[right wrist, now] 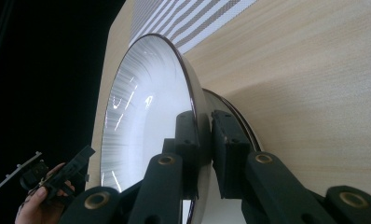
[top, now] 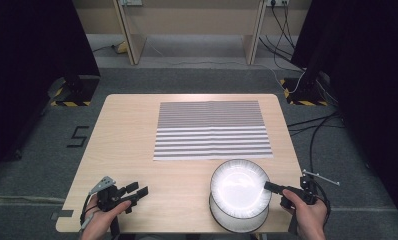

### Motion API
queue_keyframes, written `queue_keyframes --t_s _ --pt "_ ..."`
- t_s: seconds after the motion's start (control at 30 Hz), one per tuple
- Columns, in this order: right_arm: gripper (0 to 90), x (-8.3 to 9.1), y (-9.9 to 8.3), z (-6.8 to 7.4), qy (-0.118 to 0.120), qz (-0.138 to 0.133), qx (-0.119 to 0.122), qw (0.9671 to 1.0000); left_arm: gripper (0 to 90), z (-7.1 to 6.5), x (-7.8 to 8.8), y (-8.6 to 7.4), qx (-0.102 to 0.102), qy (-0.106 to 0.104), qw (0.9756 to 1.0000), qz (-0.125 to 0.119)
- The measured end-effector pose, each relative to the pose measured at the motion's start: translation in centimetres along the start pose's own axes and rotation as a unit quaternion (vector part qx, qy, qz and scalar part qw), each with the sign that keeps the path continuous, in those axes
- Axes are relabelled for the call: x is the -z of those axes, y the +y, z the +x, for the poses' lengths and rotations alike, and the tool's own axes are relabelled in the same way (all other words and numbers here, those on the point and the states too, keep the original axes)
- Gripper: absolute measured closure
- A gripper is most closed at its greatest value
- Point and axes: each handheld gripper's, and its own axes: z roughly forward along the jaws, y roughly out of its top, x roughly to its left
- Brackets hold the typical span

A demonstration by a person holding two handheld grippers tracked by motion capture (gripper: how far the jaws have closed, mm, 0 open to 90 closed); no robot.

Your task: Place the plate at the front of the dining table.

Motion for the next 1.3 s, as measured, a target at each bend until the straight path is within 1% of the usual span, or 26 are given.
queue_keyframes --t_s 0.07,0.23,0.37,0.6,0.73,1.3 --pt "81.3 0.0 0.0 0.0 0.000 0.001 -0.001 1.0000 42.2 0.1 0.1 0.0 -0.001 0.002 1.0000 0.001" --pt "81.3 0.1 0.3 0.1 0.001 0.000 0.001 1.0000 42.0 0.5 0.2 -0.4 0.008 0.005 1.0000 -0.003" --pt "81.3 0.1 0.4 0.2 0.001 -0.001 -0.003 1.0000 41.9 0.6 0.0 -0.6 0.011 0.005 0.9999 -0.002" --pt "81.3 0.1 0.6 0.1 0.003 -0.006 -0.006 1.0000 41.8 0.6 0.0 -0.6 0.012 0.005 0.9999 -0.002" --pt "81.3 0.1 0.8 0.1 0.008 -0.008 -0.011 0.9999 41.8 0.6 -0.1 -0.7 0.012 0.004 0.9999 -0.002" --pt "81.3 0.0 1.3 0.5 0.013 -0.013 -0.006 0.9998 41.7 0.7 -0.1 -0.8 0.012 0.003 0.9999 -0.001"
